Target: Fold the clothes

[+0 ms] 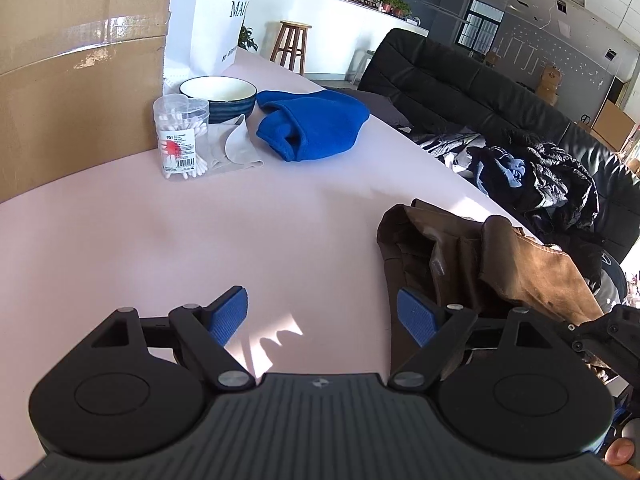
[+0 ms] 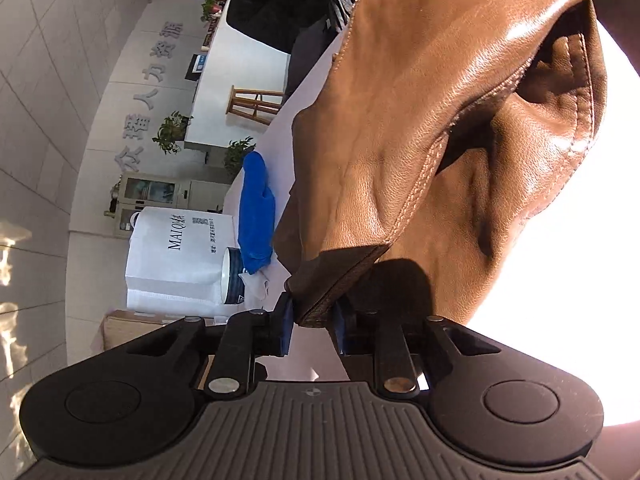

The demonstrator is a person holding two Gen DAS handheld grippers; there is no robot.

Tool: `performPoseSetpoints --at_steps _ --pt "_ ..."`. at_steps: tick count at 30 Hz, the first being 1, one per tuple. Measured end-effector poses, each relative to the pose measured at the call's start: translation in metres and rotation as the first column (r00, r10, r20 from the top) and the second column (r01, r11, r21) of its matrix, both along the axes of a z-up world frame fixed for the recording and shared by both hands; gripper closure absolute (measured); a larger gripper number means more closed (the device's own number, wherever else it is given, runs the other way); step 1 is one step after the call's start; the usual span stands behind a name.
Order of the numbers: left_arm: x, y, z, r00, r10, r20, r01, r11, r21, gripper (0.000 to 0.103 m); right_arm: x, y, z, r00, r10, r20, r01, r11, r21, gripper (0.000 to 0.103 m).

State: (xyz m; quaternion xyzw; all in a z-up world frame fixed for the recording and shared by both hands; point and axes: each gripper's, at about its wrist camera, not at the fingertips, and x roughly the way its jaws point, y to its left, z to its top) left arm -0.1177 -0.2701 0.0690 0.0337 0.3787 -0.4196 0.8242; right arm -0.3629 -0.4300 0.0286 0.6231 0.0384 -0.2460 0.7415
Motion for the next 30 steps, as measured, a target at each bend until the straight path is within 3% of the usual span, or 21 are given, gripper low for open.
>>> performPoseSetpoints --at_steps 2,6,9,14,17,20,21,22,24,25,27,28,30 --pt "0.005 0.003 -0.001 1.0 0.014 -0.024 -0.014 1.0 -0.011 0.022 0.004 0.001 0.022 1.0 0.02 0.004 -0.02 0.991 -0.135 0.086" --pt "0.011 0.006 -0.001 0.999 0.046 -0.025 -0.046 0.999 -0.02 0.022 0.011 0.002 0.062 0.998 0.049 0.028 -0.036 0.938 -0.345 0.087" --pt "0.017 0.009 -0.002 0.997 0.065 -0.039 -0.066 0.997 -0.029 0.022 0.036 0.009 0.068 0.976 0.216 -0.03 -0.209 0.887 -0.413 0.087" --pt "0.032 0.019 -0.005 0.99 0.133 -0.044 -0.135 0.99 -0.042 0.022 0.065 0.037 0.018 0.885 0.384 -0.264 -0.462 0.8 -0.383 0.087" --pt "0.037 0.021 -0.005 0.988 0.147 -0.041 -0.149 0.988 -0.051 0.022 0.073 0.045 -0.014 0.83 0.441 -0.343 -0.547 0.764 -0.342 0.087" --pt "0.033 0.017 -0.006 0.994 0.104 -0.035 -0.106 0.993 -0.058 0.022 0.075 0.049 -0.02 0.798 0.466 -0.381 -0.592 0.724 -0.354 0.087" --pt "0.028 0.014 -0.005 0.997 0.078 -0.024 -0.079 0.995 -0.057 0.022 0.075 0.05 -0.019 0.792 0.473 -0.386 -0.601 0.713 -0.361 0.079" --pt "0.022 0.011 -0.004 0.999 0.054 -0.004 -0.054 0.997 -0.055 0.022 0.074 0.052 -0.018 0.788 0.487 -0.377 -0.61 0.703 -0.367 0.072" --pt "0.009 0.007 -0.001 0.998 0.029 0.051 -0.027 0.998 -0.053 0.022 0.066 0.059 -0.011 0.773 0.531 -0.347 -0.635 0.657 -0.407 0.032" --pt "-0.001 0.006 0.002 0.993 0.043 0.112 -0.037 0.998 -0.055 0.022 0.057 0.064 -0.003 0.76 0.557 -0.335 -0.648 0.614 -0.45 0.029" --pt "-0.022 0.007 0.008 0.959 0.107 0.262 -0.094 0.994 -0.064 0.022 0.034 0.071 0.015 0.748 0.576 -0.329 -0.652 0.544 -0.528 0.033" --pt "-0.031 0.008 0.01 0.936 0.137 0.325 -0.12 0.99 -0.071 0.022 0.019 0.073 0.028 0.763 0.56 -0.324 -0.627 0.515 -0.585 0.037" --pt "-0.054 0.008 0.018 0.879 0.169 0.447 -0.135 0.985 -0.108 0.022 -0.013 0.066 0.051 0.823 0.491 -0.286 -0.535 0.502 -0.679 0.046"
